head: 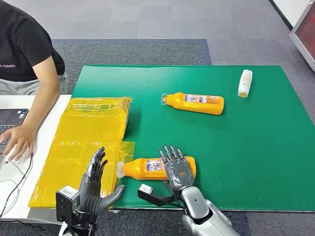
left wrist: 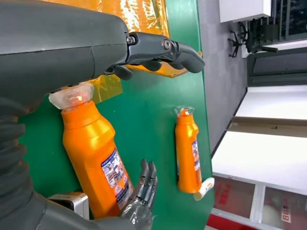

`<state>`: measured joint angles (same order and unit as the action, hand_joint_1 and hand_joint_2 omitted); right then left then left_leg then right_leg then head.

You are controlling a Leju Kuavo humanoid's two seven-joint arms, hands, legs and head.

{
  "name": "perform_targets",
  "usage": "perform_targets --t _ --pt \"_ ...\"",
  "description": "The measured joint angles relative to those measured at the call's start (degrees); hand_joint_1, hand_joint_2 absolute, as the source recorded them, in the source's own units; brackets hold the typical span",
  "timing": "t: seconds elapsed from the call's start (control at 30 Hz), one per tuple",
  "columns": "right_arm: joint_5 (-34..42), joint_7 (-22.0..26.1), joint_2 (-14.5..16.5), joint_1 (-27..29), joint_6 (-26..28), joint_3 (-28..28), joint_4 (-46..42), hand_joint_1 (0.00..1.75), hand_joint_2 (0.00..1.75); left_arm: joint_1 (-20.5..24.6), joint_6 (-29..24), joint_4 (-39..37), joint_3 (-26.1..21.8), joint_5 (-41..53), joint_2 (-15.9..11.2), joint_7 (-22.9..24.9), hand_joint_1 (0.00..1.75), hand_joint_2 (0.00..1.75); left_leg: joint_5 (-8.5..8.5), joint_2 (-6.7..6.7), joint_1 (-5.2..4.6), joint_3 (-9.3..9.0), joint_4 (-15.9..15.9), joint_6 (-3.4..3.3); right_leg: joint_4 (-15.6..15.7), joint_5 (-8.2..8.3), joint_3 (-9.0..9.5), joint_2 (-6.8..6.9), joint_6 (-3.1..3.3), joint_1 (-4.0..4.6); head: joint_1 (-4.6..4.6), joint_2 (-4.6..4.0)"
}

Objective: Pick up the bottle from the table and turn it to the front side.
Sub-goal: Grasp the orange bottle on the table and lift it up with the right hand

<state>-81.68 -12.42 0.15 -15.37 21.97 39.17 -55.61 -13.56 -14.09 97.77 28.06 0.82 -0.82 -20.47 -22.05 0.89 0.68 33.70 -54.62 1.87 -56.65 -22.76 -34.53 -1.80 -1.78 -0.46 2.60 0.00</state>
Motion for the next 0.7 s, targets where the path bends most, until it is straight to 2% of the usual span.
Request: perform_targets --t 0.23,0.33,0.47,0.7 --pt "2.5 2.7 0.2 -2.7 -5.2 -0.2 2.6 0.00 1.75 0.3 0.6 0.0 0.0 -0.1 0.0 0.0 0.00 1.75 0.00 0.00 -0.02 -0.07 0.0 0.00 0.0 0.01 0.02 -0.01 0.00 -0.02 0.00 0.00" --pt "6.0 4.7 0.7 -3.4 -5.5 -0.4 3.9 0.00 1.75 0.5 0.8 0.0 -0.1 -0.1 0.1 0.0 0.00 1.75 -0.02 -0.02 -0.01 -0.11 0.0 0.03 0.0 0.02 0.03 -0.03 0.03 -0.01 0.00 0.00" --pt "8.6 4.9 1.3 -3.6 -6.2 -0.7 4.7 0.00 1.75 0.6 0.8 0.0 -0.2 -0.2 0.3 0.0 0.00 1.75 -0.04 -0.09 0.00 -0.21 0.0 0.08 0.0 0.04 0.06 -0.11 0.08 0.01 -0.01 0.00" --pt "12.0 2.9 2.2 -6.3 -16.0 -0.6 6.7 0.02 1.75 0.6 0.9 -0.1 -0.5 -0.1 0.4 0.2 0.00 1.75 -0.70 -0.39 0.03 -1.25 0.0 0.12 0.0 -0.35 0.78 -0.43 0.28 0.09 0.00 0.00"
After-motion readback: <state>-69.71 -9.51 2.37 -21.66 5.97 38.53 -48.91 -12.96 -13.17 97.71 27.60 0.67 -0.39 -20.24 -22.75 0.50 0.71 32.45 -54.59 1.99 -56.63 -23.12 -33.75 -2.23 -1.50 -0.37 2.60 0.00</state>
